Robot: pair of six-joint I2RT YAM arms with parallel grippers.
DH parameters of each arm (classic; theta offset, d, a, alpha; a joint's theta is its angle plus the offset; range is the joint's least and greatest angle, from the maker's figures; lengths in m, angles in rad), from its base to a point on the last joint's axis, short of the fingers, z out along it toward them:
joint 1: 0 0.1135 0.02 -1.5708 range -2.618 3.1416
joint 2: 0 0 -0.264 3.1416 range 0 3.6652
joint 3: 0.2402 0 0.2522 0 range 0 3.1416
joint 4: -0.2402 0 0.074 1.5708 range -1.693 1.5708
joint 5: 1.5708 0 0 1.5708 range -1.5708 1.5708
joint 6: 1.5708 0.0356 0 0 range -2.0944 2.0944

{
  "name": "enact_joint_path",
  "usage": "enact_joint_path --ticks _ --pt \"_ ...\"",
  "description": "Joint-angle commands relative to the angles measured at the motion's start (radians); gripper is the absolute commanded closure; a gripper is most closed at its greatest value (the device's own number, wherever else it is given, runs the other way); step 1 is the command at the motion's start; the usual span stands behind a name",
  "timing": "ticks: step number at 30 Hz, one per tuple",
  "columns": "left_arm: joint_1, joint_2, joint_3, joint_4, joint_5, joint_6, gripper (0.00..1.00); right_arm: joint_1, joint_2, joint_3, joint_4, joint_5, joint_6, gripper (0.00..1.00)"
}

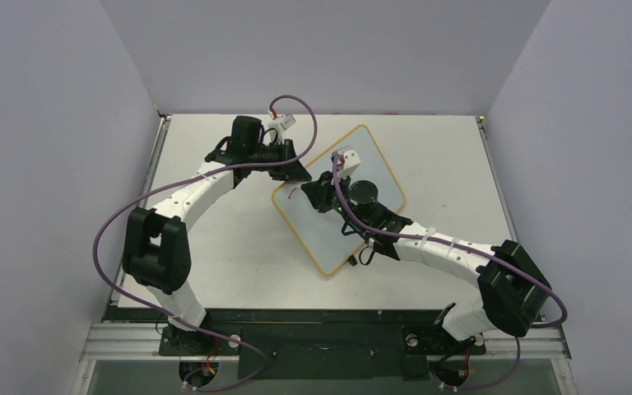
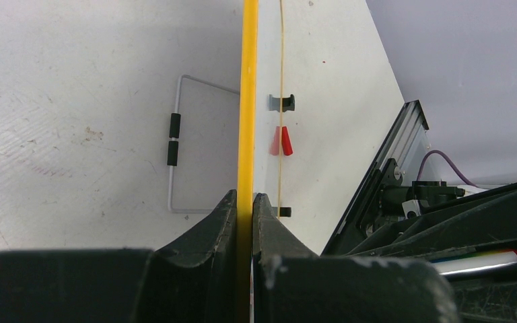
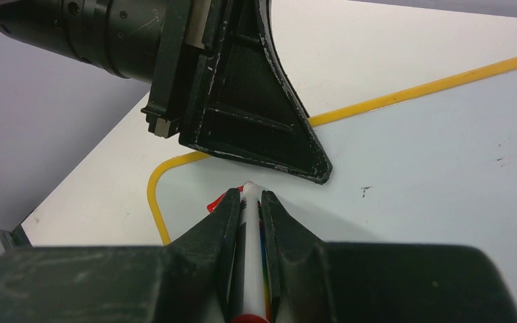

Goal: Write a sentence on the whiteboard

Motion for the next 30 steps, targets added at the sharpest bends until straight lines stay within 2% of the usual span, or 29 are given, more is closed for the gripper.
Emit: enact_joint_path --ticks 1,16,30 --pt "-0.005 -0.039 0.012 0.030 -0.090 0.056 1.00 -0.001 -0.012 0.029 -0.052 0.042 -0.031 1.00" --pt "-0.005 -0.036 0.016 0.027 -0.095 0.056 1.00 0.045 -0.167 0.073 -0.179 0.020 -0.031 1.00" --pt "-0.005 -0.035 0.015 0.031 -0.090 0.054 1.00 0.055 -0.066 0.095 -0.156 0.024 -0.019 1.00"
